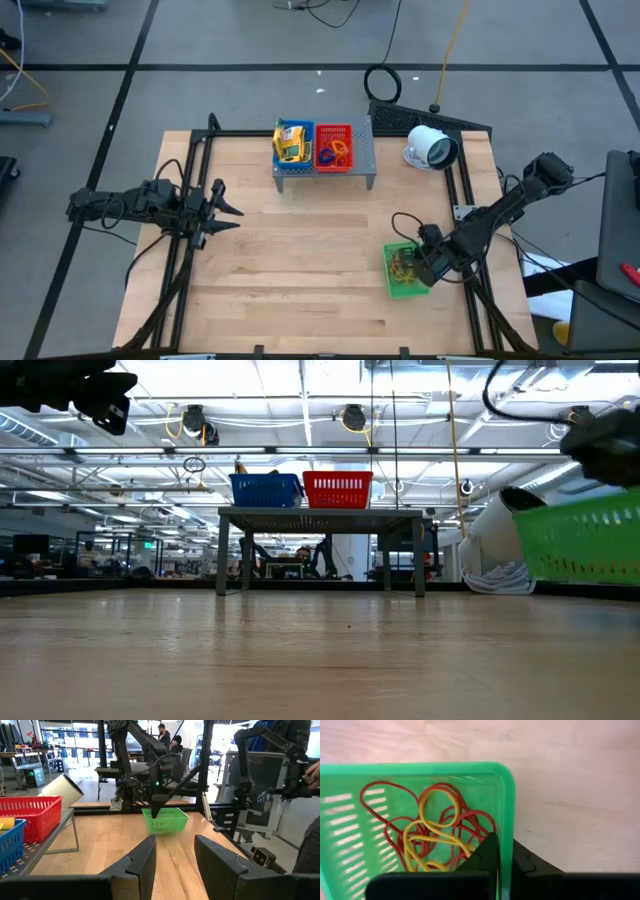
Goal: Pick & Place Office Desk Supplies
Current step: Put the green bin with rubber bands on the shelf
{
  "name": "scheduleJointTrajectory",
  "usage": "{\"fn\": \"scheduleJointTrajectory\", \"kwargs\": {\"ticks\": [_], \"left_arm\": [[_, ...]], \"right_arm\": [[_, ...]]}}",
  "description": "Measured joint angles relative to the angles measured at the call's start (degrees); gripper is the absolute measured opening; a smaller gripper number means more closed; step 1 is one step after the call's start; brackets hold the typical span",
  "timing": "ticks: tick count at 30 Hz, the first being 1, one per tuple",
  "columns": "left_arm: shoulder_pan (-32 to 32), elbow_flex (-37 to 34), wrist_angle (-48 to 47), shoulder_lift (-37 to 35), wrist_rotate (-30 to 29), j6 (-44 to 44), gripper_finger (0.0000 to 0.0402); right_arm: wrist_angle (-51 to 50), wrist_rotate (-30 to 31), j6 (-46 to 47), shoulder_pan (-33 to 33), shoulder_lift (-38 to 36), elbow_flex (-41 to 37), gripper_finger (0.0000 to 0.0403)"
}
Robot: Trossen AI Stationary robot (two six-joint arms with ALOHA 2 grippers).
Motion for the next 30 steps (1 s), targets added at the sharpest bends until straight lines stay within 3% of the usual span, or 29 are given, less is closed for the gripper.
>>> {"fn": "scheduleJointTrajectory", "kwargs": {"ticks": [7, 15, 20, 30], "left_arm": [[0.00, 0.00, 0.00, 0.00, 0.00, 0.00, 0.0143], [0.01, 0.00, 0.00, 0.00, 0.02, 0.00, 0.0143], [0.01, 0.00, 0.00, -0.02, 0.02, 0.00, 0.0143], [0.01, 0.00, 0.02, -0.02, 0.00, 0.00, 0.0143]], "right_arm": [[-13.85, 3.78, -4.28, -1.88, 0.00, 10.08, 0.0001], [-29.02, 12.29, -11.21, -6.38, 0.00, 23.99, 0.0000], [-32.61, 15.72, -19.10, -11.81, 0.00, 29.85, 0.0000], [-33.24, 15.70, -41.79, -25.92, 0.00, 38.44, 0.0000]]}}
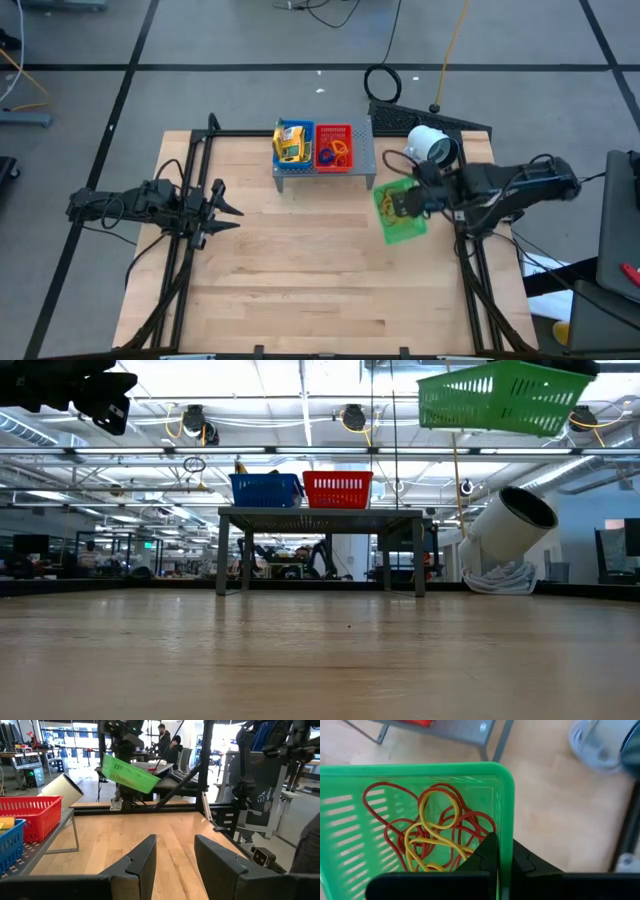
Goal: Pick & Place Office Desk Supplies
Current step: Put the green bin with rubber bands on the shelf
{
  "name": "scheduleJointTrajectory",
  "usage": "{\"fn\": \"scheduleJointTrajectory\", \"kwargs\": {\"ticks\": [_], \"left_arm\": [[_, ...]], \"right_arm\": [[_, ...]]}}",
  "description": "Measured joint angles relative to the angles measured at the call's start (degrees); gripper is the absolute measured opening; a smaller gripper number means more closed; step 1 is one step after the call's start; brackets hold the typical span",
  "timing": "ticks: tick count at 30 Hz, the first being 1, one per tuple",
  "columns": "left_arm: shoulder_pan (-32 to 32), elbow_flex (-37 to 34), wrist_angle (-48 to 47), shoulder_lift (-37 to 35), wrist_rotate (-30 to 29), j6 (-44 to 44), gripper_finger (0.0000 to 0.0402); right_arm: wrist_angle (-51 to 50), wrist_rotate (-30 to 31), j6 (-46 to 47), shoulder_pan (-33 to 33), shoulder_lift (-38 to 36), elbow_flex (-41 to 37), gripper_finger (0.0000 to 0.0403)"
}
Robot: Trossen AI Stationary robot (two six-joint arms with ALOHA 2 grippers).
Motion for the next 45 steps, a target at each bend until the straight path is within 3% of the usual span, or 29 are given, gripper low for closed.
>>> {"fn": "scheduleJointTrajectory", "kwargs": {"ticks": [7, 16, 31, 45], "left_arm": [[0.00, 0.00, -0.02, 0.01, 0.00, 0.00, 0.0143], [0.00, 0.00, -0.02, 0.01, 0.00, 0.00, 0.0143], [0.00, 0.00, -0.02, 0.01, 0.00, 0.00, 0.0143], [-0.01, 0.00, -0.02, 0.01, 0.00, 0.00, 0.0143]], "right_arm": [[1.72, -2.06, -17.57, -10.77, -0.21, 2.70, 0.0000], [9.07, -14.16, -35.88, -28.11, -0.80, 2.70, 0.0000], [19.99, -24.13, -33.33, -42.24, 8.67, 2.70, 0.0000], [25.32, -24.22, -33.87, -50.00, 13.36, 2.70, 0.0000]]}}
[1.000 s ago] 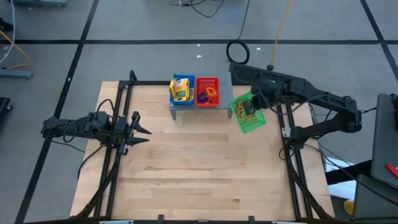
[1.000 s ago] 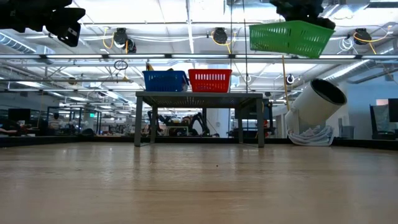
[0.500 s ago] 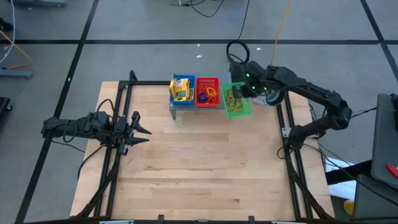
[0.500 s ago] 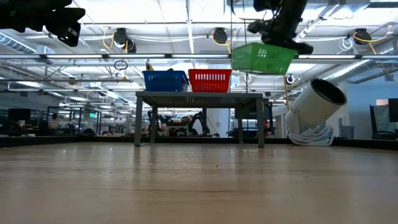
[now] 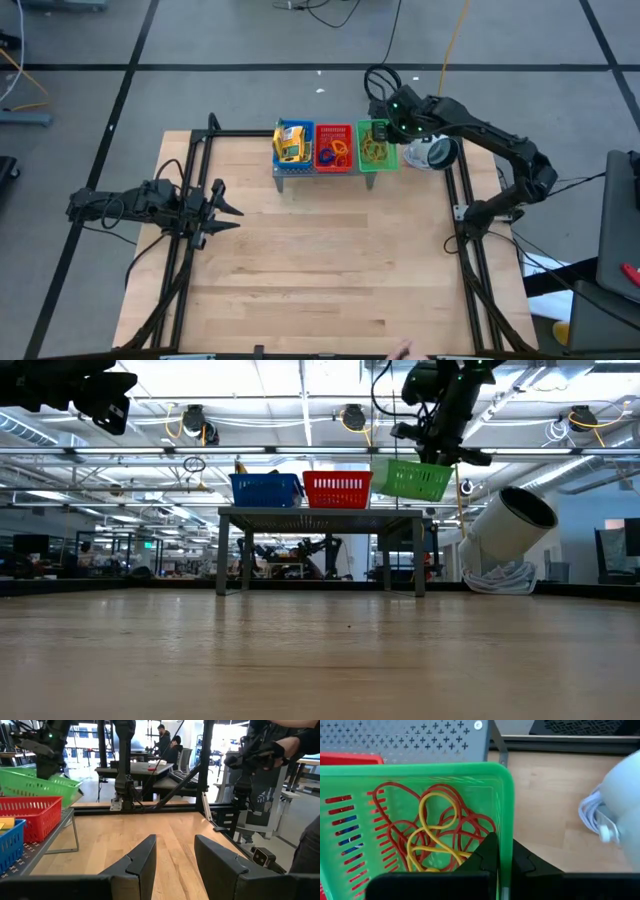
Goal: Pick & Place Office Desk Supplies
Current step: Put the green bin with rubber bands on the shelf
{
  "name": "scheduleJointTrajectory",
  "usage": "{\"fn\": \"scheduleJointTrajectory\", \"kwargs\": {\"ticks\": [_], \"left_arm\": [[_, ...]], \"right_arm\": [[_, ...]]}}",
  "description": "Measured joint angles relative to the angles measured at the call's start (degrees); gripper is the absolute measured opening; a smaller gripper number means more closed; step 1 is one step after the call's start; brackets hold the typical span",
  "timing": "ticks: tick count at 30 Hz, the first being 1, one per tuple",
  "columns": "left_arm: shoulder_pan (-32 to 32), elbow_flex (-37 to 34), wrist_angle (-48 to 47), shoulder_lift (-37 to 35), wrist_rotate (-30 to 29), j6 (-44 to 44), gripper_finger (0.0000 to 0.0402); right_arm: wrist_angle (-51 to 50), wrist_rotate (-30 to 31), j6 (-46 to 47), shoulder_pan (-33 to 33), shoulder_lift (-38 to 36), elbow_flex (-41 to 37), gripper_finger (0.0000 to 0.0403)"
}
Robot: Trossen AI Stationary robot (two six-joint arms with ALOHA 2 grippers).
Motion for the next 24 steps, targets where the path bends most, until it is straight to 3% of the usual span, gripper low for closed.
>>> {"fn": "scheduleJointTrajectory", "kwargs": {"ticks": [6, 24], "left_arm": [[0.00, 0.00, 0.00, 0.00, 0.00, 0.00, 0.0143], [0.00, 0.00, 0.00, -0.01, 0.00, 0.00, 0.0143]], "right_arm": [[1.54, -2.89, -1.14, -1.17, 2.58, 0.43, 0.0000], [1.78, -3.38, -1.48, -1.45, 8.44, 6.10, 0.0000]]}}
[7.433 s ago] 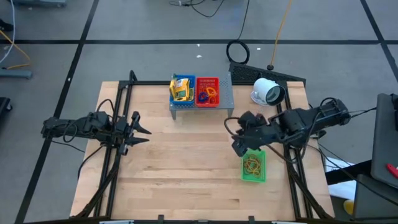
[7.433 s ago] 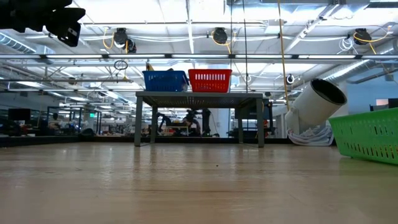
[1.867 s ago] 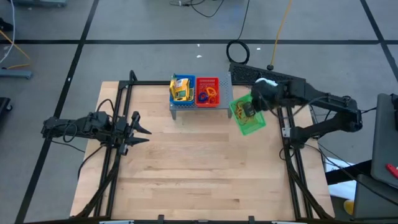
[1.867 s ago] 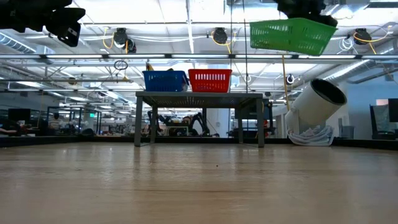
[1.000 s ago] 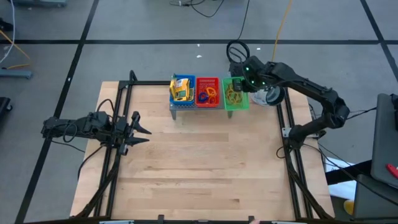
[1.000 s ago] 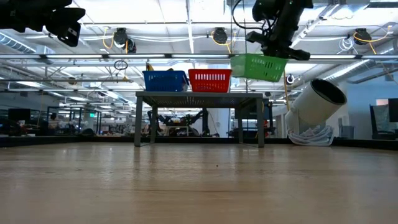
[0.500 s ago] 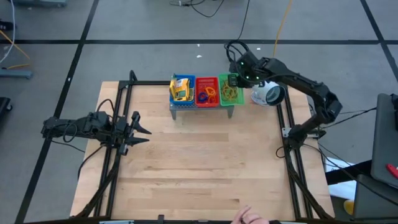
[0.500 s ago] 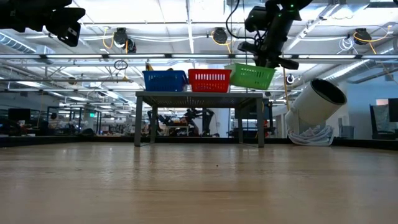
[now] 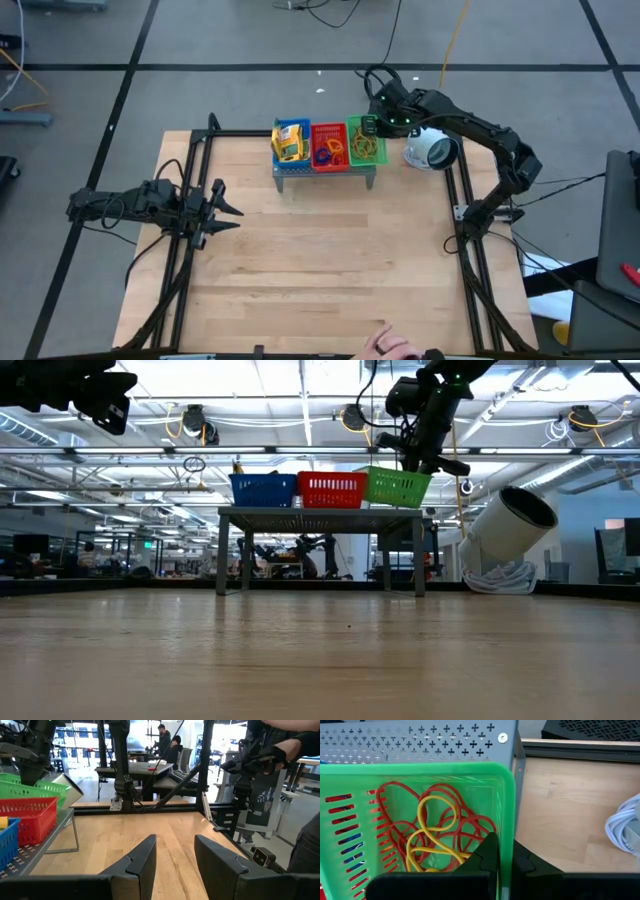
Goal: Pick & Place Office Desk Supplies
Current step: Put the green bin with rubber bands on the shelf
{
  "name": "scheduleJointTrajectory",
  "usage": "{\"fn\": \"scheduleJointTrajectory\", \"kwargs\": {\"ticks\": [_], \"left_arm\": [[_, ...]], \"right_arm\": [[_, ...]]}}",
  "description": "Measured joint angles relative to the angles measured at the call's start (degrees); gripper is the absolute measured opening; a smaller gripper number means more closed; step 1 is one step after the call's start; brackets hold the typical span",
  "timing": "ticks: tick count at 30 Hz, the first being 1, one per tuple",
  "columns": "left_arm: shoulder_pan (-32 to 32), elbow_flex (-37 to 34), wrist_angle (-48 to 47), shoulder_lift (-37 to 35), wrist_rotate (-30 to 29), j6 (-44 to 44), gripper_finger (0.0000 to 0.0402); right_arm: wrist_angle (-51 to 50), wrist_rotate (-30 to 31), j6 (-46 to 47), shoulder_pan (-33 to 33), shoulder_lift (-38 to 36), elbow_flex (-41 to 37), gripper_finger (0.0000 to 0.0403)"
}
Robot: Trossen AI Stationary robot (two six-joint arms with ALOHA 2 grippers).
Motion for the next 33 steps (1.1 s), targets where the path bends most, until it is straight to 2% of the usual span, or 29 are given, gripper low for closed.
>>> {"fn": "scheduleJointTrajectory", "kwargs": {"ticks": [23, 33], "left_arm": [[-0.01, 0.00, 0.00, 0.00, 0.00, 0.00, 0.0143], [0.00, 0.00, 0.00, 0.01, 0.01, 0.00, 0.0143]], "right_arm": [[-0.36, 0.28, -0.11, 0.03, -0.16, 0.02, 0.0001], [-0.38, 0.19, -0.09, 0.03, -0.16, 0.00, 0.0038]]}}
